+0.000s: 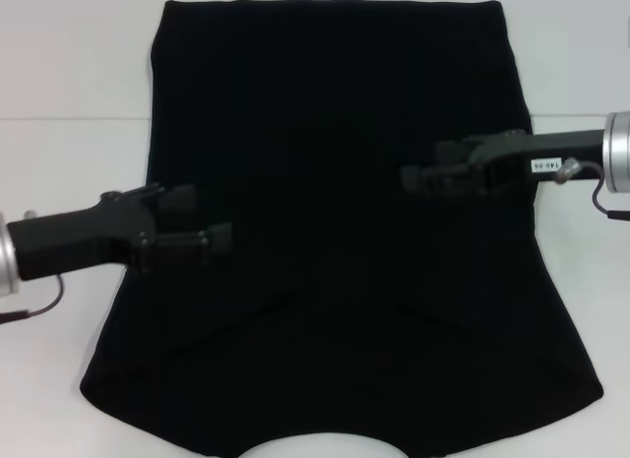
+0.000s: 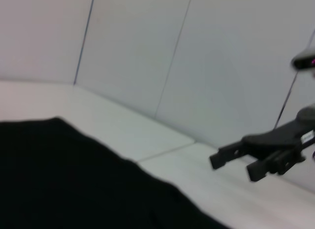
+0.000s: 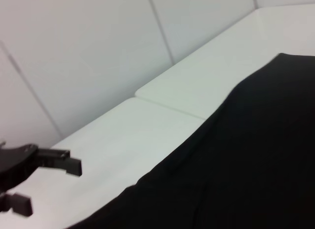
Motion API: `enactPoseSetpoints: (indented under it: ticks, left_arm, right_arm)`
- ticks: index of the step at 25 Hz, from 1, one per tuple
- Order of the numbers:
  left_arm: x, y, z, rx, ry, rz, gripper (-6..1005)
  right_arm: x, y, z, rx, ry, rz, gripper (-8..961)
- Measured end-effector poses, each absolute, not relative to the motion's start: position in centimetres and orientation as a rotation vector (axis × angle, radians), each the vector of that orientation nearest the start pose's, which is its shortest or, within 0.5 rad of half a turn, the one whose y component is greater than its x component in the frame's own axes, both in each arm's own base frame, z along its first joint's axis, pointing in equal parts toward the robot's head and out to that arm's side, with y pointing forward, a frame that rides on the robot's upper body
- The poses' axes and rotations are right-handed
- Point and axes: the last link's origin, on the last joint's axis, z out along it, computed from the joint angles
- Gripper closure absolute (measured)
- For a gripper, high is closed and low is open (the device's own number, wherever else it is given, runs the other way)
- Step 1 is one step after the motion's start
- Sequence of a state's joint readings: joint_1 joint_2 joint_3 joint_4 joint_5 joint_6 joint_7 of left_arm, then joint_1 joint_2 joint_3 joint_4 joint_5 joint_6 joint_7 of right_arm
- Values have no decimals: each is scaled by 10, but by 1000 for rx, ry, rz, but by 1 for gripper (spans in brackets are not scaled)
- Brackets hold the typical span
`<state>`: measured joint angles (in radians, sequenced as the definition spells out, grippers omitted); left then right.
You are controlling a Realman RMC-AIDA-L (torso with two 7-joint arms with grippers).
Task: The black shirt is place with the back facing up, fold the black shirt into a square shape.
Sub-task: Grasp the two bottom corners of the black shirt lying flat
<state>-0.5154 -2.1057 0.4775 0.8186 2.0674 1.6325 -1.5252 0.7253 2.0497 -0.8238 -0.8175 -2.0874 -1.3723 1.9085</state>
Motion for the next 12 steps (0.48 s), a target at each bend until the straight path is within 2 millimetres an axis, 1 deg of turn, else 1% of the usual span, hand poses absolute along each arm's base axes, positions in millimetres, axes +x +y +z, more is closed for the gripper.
enactPoseSetpoints:
  ticks: [4, 9, 12]
  left_arm:
    - [-284, 324, 47, -2549, -791, -662, 73]
    - [-304, 316, 54, -2524, -923, -522, 74]
    - [-313, 311, 57, -2509, -998, -462, 74]
  right_arm:
    - [196, 399, 15, -2724, 794, 452, 30]
    - [195, 386, 16, -2853, 736, 412, 30]
    - [194, 379, 17, -2913, 713, 398, 31]
